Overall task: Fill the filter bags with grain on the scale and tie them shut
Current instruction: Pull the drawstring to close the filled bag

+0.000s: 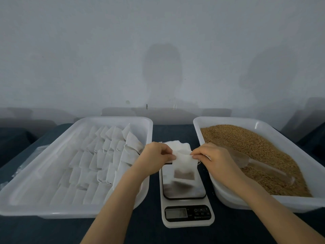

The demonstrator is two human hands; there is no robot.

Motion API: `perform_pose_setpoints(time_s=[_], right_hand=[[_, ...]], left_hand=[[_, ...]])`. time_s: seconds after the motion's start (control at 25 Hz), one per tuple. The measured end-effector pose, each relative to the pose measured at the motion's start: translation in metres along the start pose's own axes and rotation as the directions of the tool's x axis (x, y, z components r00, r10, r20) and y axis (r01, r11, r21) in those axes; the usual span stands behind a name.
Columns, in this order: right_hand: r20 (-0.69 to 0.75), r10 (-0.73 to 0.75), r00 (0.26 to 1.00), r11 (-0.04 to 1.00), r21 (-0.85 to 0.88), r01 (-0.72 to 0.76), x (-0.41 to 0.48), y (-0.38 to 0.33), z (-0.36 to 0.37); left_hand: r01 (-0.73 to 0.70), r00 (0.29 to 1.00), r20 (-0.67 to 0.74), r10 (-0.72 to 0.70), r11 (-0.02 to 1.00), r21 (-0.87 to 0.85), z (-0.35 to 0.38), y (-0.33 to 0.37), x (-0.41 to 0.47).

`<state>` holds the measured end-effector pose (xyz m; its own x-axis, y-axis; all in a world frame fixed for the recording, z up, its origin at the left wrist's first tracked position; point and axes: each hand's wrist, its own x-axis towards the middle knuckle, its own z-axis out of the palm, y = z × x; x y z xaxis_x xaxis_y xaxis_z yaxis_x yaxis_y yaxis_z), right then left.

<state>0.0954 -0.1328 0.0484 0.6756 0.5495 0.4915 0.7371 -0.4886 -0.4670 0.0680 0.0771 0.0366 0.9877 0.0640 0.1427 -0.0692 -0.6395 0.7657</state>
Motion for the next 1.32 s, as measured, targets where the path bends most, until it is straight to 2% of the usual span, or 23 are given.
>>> perform_pose_setpoints(time_s=[0.12,0.28,0.72,1.32], right_hand=[[0.006,0.004,1.0,1.0,0.012,-0.004,-0.004,0.007,0.006],[0.006,0.088,0.996,0.994,0.062,-0.088,-0.008,0.014,0.012],[0.008,0.151,0.988,0.984,0.094,-0.151,-0.011,0.015,0.015],[0.025,0.162,0.986,0.983,0.08,-0.163,-0.011,0.018,0.016]], left_hand=[[0.004,1.0,0.03,-0.006,0.997,0.074,-0.001,-0.003,-0.002],[-0.021,0.999,0.046,0.014,0.987,0.161,0.002,-0.003,-0.002],[-0.046,0.999,0.016,0.044,0.984,0.171,0.006,-0.003,-0.003],[-0.036,0.999,0.027,0.032,0.986,0.164,0.005,-0.003,-0.004]])
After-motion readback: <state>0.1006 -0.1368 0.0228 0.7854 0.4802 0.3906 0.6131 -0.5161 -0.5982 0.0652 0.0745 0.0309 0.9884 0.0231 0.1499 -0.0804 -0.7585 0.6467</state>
